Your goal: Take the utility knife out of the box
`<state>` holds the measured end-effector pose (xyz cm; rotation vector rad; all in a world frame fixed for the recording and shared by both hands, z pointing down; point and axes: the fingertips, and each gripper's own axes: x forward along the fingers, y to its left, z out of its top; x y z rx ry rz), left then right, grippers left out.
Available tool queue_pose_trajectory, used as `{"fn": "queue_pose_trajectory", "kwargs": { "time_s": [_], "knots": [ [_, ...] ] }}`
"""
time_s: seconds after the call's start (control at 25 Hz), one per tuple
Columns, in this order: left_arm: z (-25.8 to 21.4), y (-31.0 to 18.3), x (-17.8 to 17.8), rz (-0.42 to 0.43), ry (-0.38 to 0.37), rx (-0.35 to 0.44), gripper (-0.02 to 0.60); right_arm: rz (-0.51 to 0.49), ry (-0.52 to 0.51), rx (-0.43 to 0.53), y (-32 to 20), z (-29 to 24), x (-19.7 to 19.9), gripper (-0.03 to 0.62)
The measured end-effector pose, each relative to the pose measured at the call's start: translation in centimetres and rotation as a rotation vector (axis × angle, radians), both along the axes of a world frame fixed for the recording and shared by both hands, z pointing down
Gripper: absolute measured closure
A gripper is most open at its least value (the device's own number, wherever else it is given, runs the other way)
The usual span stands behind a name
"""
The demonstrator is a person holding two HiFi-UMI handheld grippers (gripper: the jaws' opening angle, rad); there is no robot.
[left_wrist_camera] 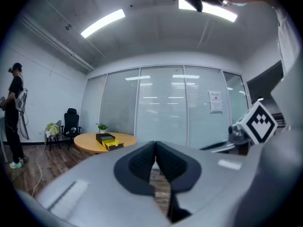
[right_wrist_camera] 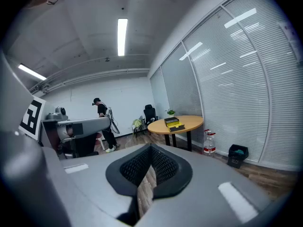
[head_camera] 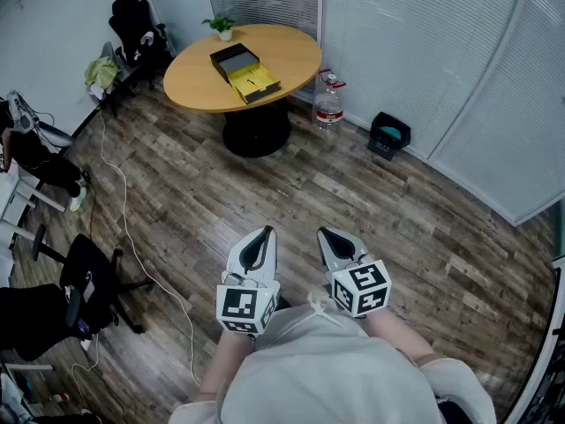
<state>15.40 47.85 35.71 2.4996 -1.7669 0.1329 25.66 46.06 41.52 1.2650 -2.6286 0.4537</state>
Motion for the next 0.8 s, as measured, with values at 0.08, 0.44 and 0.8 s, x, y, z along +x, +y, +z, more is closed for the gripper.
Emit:
{"fn": "queue_pose_trajectory", "kwargs": {
  "time_s": [0.08, 0.44, 0.8],
  "knots": [
    [0.1, -0.4, 0.3, -0.002, -0.003, -0.003, 0.575, -0.002, 0.005, -0.002, -0.4, 0.1, 0.3, 0.594],
    [0.9, -2.0, 0.9, 0.003, -0.014, -0.025, 0.575, 0.032, -0.009, -0.064, -2.2, 1.3, 1.2, 0.594],
    [3.7, -6.1, -1.3, -0.015, -0.011, -0.077, 0.575, 0.017, -0.020, -0.116, -6.6, 3.7, -0.7, 0.594]
  ]
}}
